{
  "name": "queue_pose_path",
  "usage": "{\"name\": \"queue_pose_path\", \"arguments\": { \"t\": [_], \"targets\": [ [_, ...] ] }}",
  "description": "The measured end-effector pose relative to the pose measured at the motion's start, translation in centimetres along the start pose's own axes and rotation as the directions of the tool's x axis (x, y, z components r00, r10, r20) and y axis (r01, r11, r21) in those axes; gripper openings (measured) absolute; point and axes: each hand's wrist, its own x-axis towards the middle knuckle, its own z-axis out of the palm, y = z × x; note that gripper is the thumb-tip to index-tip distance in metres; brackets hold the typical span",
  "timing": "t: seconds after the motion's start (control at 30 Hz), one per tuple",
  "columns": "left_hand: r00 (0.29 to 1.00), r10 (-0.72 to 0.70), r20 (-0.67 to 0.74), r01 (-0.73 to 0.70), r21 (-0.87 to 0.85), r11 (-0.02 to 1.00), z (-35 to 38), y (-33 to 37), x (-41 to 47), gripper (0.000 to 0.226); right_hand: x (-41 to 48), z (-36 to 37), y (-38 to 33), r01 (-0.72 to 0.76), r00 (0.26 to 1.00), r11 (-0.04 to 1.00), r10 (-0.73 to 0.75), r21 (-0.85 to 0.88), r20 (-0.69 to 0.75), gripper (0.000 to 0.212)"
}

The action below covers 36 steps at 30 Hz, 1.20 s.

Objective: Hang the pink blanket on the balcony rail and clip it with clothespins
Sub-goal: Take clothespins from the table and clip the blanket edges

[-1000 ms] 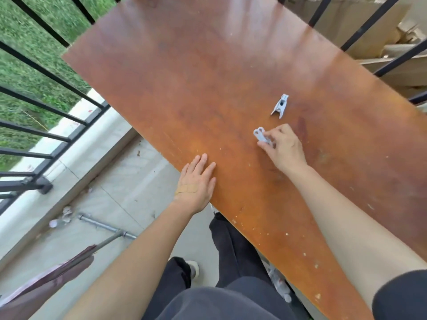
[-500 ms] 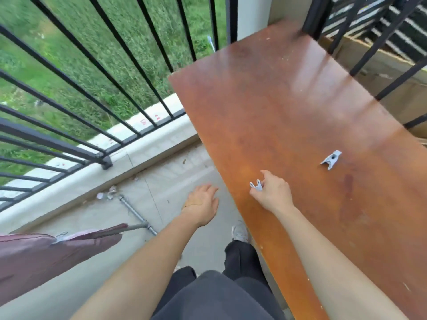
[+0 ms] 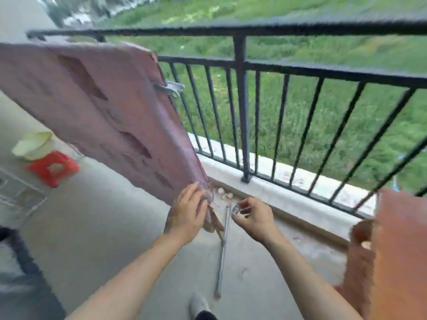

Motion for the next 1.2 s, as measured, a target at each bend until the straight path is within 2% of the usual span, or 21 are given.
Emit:
{"name": "queue_pose_path", "arguments": {
  "t": [0.17, 0.23, 0.33, 0.43, 0.53, 0.63, 0.73, 0.93, 1.0, 1.2],
  "targets": [
    [0.960, -0.194, -0.203, 0.215, 0.088, 0.973, -8.7, -13.0, -1.7, 0.050, 4.7, 8.0, -13.3, 0.261, 0.962, 0.964, -0.255, -0.056, 0.100, 0.040],
    [0.929, -0.242, -0.279, 0.279, 0.100, 0.955, -12.8, -17.9, -1.9, 0.052, 6.0, 10.8, -19.1, 0.341, 0.938, 0.940, -0.338, -0.032, 0.077, 0.035],
    [0.868, -0.307, -0.390, 0.376, 0.113, 0.920, -18.8, -24.3, -1.6, 0.056, 7.8, 14.6, -27.7, 0.428, 0.902, 0.904, -0.428, 0.019, 0.056, 0.015],
    [0.774, -0.415, -0.479, 0.498, 0.054, 0.866, -23.8, -29.4, -1.4, 0.061, 9.6, 18.3, -34.3, 0.458, 0.876, 0.883, -0.468, 0.103, 0.116, 0.014],
    [0.714, -0.426, -0.555, 0.538, 0.046, 0.841, -27.1, -34.1, -1.0, 0.062, 11.9, 22.0, -38.8, 0.509, 0.846, 0.851, -0.522, 0.127, 0.106, 0.017],
    [0.673, -0.443, -0.592, 0.567, 0.028, 0.823, -28.9, -38.3, -0.1, 0.060, 14.6, 25.6, -42.2, 0.554, 0.810, 0.813, -0.576, 0.179, 0.111, 0.023],
    [0.638, -0.489, -0.595, 0.609, 0.001, 0.793, -29.6, -42.3, 1.1, 0.065, 17.9, 29.2, -45.2, 0.567, 0.792, 0.791, -0.600, 0.228, 0.111, 0.019],
    [0.647, -0.567, -0.510, 0.680, 0.049, 0.731, -29.9, -53.4, 6.1, 0.076, 26.5, 38.2, -51.1, 0.523, 0.751, 0.760, -0.625, 0.386, 0.213, 0.006],
    [0.635, -0.579, -0.512, 0.697, 0.057, 0.714, -30.7, -57.6, 9.1, 0.079, 30.2, 41.3, -53.7, 0.513, 0.736, 0.742, -0.639, 0.432, 0.223, 0.009],
    [0.576, -0.631, -0.520, 0.740, 0.004, 0.673, -35.2, -68.4, 17.4, 0.071, 40.6, 49.7, -62.4, 0.453, 0.762, 0.741, -0.610, 0.495, 0.216, 0.013]
  ]
}}
